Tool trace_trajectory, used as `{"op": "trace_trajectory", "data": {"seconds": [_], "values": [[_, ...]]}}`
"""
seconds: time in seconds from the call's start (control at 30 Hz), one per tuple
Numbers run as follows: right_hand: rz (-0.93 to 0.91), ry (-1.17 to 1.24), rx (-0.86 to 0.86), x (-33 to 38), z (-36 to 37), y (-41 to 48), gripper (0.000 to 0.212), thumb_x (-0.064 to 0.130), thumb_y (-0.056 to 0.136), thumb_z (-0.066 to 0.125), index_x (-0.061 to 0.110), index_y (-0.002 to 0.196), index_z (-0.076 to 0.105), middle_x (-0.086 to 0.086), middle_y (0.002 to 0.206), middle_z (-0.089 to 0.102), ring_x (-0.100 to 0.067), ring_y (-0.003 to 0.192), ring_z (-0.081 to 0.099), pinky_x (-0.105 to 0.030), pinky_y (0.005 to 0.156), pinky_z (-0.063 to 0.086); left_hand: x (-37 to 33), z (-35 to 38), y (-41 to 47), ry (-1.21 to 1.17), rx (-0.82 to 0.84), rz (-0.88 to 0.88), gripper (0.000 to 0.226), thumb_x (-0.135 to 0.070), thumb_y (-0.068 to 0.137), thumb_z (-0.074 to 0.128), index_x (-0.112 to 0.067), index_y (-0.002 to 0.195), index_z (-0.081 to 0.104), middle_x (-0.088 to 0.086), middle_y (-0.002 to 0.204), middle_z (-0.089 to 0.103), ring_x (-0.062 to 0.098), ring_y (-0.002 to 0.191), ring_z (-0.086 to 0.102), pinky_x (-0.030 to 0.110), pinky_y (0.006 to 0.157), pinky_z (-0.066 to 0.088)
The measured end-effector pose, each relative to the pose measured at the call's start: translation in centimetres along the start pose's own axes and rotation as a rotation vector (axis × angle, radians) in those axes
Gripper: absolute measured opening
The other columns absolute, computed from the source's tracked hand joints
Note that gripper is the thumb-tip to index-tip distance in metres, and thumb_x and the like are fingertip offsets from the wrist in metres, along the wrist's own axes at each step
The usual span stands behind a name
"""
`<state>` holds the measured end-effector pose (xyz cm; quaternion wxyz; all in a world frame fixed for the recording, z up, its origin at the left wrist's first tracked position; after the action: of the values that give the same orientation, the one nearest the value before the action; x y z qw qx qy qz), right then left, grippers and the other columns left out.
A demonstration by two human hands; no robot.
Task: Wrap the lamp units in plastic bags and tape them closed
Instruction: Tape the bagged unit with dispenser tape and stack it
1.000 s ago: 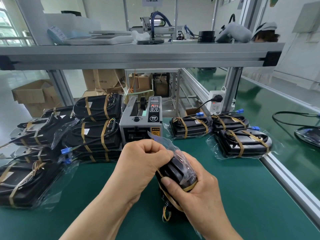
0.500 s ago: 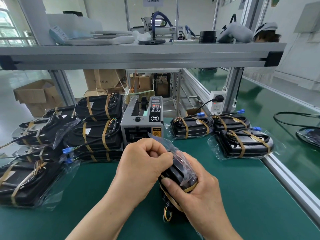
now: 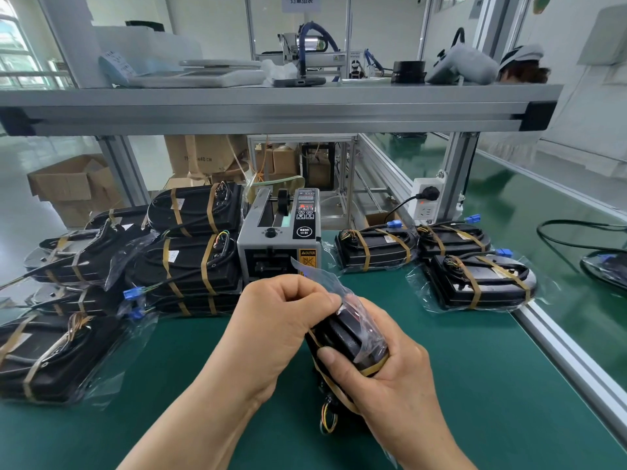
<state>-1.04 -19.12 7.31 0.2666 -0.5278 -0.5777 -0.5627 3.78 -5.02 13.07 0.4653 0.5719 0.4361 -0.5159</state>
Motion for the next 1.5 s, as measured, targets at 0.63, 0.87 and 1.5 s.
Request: {"op": "trace_trajectory", "data": {"seconds": [0.63, 0.87, 1.5], "values": [[-0.022, -0.003, -0.002, 0.28, -0.11, 0.15, 0.065, 0.055, 0.066, 0.079, 0.039, 0.126, 0.062, 0.016, 0.107, 0.073, -0.007, 0.099, 0.071, -0.03, 0.085, 0.057, -0.35, -0.28, -0.05, 0.082, -0.041, 0.071, 0.017, -0.012, 0.078, 0.078, -0.016, 0.063, 0.071, -0.001, 0.063, 0.066, 0.006, 0.061, 0.058, 0.014, 0.058, 0.048], [-0.04, -0.005, -0.004, 0.51, -0.08, 0.25, 0.062, 0.052, 0.068, 0.078, 0.038, 0.126, 0.063, 0.016, 0.107, 0.074, -0.007, 0.099, 0.071, -0.025, 0.084, 0.056, -0.36, -0.05, -0.02, 0.107, -0.045, 0.059, 0.018, -0.011, 0.077, 0.079, -0.015, 0.062, 0.07, -0.001, 0.06, 0.063, 0.006, 0.057, 0.057, 0.015, 0.056, 0.048], [-0.036, -0.039, 0.007, 0.64, 0.01, 0.17, 0.067, 0.056, 0.067, 0.077, 0.037, 0.129, 0.061, 0.021, 0.113, 0.071, -0.002, 0.106, 0.068, -0.023, 0.09, 0.054, -0.42, -0.14, -0.16, 0.141, -0.094, 0.092, 0.016, -0.013, 0.072, 0.082, -0.016, 0.062, 0.07, -0.006, 0.053, 0.053, 0.005, 0.05, 0.047, 0.016, 0.05, 0.043]]}}
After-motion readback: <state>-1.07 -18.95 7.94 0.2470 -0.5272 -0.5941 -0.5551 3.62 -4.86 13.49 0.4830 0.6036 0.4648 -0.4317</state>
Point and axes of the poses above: each hand's wrist, its own y-axis towards the middle knuckle, its own z-axis out of the palm, x = y × z, the point moved 7 cm from there along y, towards the middle knuckle
